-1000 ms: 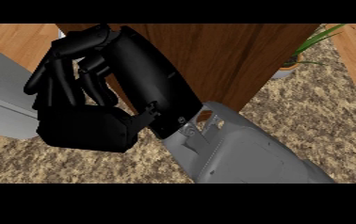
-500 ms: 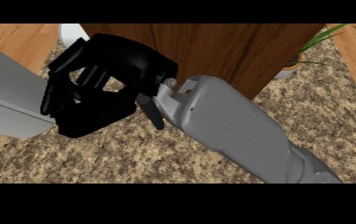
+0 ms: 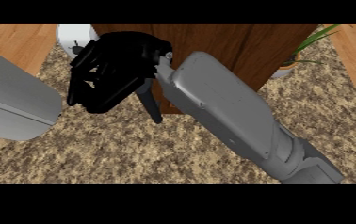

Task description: Pick up the wine, place it into the cabinet and close the cabinet

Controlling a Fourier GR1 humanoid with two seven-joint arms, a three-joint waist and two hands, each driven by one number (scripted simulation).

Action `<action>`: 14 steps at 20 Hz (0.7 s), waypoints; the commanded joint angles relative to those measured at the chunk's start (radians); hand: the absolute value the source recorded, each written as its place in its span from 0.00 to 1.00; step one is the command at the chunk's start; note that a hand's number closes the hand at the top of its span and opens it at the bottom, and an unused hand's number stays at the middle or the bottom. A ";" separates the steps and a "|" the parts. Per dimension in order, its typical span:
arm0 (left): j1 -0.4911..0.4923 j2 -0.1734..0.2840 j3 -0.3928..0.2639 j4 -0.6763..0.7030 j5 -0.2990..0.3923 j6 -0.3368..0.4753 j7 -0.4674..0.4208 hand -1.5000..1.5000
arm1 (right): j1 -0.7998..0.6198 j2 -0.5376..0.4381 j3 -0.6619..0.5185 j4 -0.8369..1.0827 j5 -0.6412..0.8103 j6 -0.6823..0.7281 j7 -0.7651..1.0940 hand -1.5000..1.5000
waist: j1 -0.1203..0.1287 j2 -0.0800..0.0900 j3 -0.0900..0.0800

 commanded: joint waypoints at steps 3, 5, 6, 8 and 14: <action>-0.014 -0.039 0.043 0.065 -0.025 -0.103 0.002 0.00 | -0.006 0.001 -0.031 0.180 -0.074 0.152 -0.109 1.00 | -0.007 0.003 0.000; 0.035 -0.024 0.089 0.026 -0.025 -0.112 0.010 0.00 | -0.045 0.001 -0.077 0.221 -0.075 0.173 -0.100 1.00 | -0.004 -0.001 0.001; 0.061 -0.025 0.107 0.006 0.007 -0.112 0.025 0.00 | -0.018 -0.002 -0.093 0.231 -0.061 0.200 -0.109 1.00 | -0.007 -0.003 0.002; 0.026 -0.060 0.088 0.039 -0.033 -0.127 0.021 0.00 | -0.080 -0.012 -0.139 0.305 -0.070 0.193 -0.143 1.00 | -0.002 0.003 0.000; 0.029 -0.068 0.122 -0.019 -0.033 -0.079 0.068 0.00 | -0.061 -0.049 -0.130 0.369 -0.037 0.185 -0.224 1.00 | -0.002 0.005 0.001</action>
